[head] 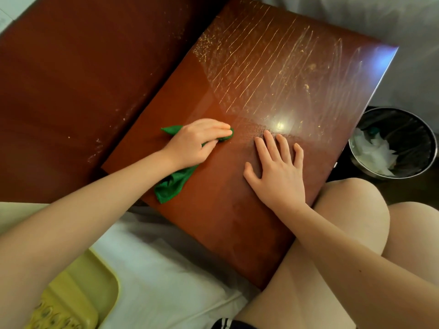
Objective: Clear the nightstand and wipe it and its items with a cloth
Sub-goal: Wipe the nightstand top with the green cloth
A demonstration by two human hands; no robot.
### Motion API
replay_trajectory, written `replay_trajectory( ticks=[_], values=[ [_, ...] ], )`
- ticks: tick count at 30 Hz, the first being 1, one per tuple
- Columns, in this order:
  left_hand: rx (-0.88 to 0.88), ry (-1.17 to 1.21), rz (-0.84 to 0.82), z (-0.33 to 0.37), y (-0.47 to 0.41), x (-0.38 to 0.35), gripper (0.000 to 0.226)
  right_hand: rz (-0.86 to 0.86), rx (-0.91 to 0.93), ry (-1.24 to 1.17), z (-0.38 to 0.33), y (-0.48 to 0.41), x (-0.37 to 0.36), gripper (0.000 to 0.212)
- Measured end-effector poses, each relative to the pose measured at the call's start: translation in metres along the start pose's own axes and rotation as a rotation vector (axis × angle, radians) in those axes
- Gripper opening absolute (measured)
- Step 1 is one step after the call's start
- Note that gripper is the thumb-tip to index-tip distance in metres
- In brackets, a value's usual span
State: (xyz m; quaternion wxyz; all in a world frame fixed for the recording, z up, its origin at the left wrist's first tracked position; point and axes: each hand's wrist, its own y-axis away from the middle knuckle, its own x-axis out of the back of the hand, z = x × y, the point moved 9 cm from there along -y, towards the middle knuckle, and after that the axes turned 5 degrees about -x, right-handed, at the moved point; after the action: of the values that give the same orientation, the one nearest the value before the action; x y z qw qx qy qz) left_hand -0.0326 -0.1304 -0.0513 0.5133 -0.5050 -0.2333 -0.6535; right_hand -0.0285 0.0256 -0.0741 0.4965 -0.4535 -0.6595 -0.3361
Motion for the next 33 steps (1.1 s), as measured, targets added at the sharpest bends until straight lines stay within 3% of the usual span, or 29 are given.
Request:
replay_trajectory(
  ticks=[14,20,27,33],
  values=[
    [0.522,-0.137,0.235,-0.133,-0.054,0.052,0.036,0.010,-0.004,-0.010,0.000,0.000,0.000,0.058],
    [0.648,-0.149,0.303,-0.156,-0.067,0.062,0.036,0.021,-0.006,-0.003,0.000,-0.001,0.001,0.057],
    [0.623,-0.201,0.253,-0.153,-0.070,0.057,0.037,0.017,-0.008,-0.009,0.000,0.000,0.001,0.058],
    [0.502,-0.206,0.194,-0.135,-0.070,0.047,0.037,0.025,-0.006,-0.014,0.000,0.000,0.002,0.057]
  ],
)
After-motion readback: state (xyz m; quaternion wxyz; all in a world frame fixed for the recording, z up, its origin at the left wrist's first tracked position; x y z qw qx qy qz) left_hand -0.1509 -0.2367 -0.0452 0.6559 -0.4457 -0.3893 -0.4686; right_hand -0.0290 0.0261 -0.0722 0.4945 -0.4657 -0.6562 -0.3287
